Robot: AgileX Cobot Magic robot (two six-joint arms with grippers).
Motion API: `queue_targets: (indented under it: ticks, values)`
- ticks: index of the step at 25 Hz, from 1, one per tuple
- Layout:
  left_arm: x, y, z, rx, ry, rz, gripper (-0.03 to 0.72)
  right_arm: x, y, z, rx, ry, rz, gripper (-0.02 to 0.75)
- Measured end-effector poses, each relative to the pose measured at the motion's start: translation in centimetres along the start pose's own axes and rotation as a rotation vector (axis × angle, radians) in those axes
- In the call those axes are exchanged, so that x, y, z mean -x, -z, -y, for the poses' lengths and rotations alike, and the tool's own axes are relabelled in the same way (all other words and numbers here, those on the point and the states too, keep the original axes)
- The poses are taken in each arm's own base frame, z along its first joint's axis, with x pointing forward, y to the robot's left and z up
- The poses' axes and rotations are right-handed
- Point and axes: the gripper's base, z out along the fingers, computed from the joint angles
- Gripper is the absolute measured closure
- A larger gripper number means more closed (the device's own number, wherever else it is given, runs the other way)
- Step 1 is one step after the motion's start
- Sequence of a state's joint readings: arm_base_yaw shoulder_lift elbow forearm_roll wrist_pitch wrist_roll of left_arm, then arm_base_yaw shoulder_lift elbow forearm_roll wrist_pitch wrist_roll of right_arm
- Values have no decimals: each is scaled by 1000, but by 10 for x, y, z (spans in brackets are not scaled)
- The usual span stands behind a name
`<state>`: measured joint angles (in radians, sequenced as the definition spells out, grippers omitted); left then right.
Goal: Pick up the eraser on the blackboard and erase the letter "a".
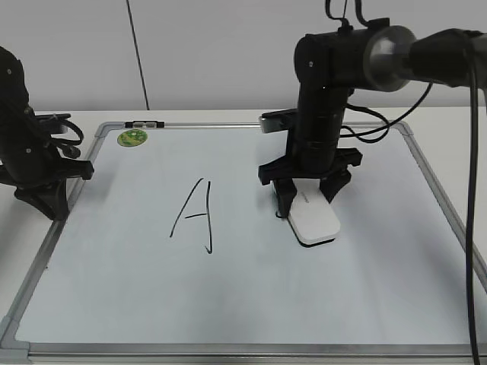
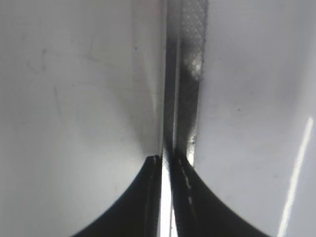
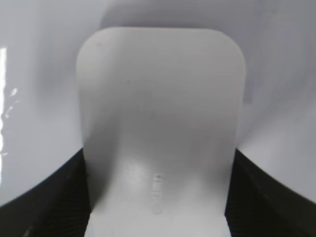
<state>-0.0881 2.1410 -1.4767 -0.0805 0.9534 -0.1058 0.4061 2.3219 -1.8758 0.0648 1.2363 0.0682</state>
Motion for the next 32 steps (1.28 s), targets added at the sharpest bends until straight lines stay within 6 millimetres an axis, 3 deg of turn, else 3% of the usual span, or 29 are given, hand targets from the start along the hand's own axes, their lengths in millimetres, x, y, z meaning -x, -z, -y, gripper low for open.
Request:
queue_targets:
  ticks: [10,15,21,24,27,32]
  values:
    - [0,0,0,0,0,0,639,-10,-5,-65,97,114,-18,212]
    - [0,0,0,0,0,0,639,-11,-4,-71,111,126,-18,212]
    - [0,0,0,-2,1,0,639,-8,12,-59,-8,100,44,212]
    - [0,0,0,-2,1,0,638,-7,47,-44,-93,62,141,212]
    - [0,0,0,-2,1,0,639,-13,95,-25,-185,17,267,212]
    - [0,0,0,-2,1,0,638,-15,116,1,-232,-45,314,212]
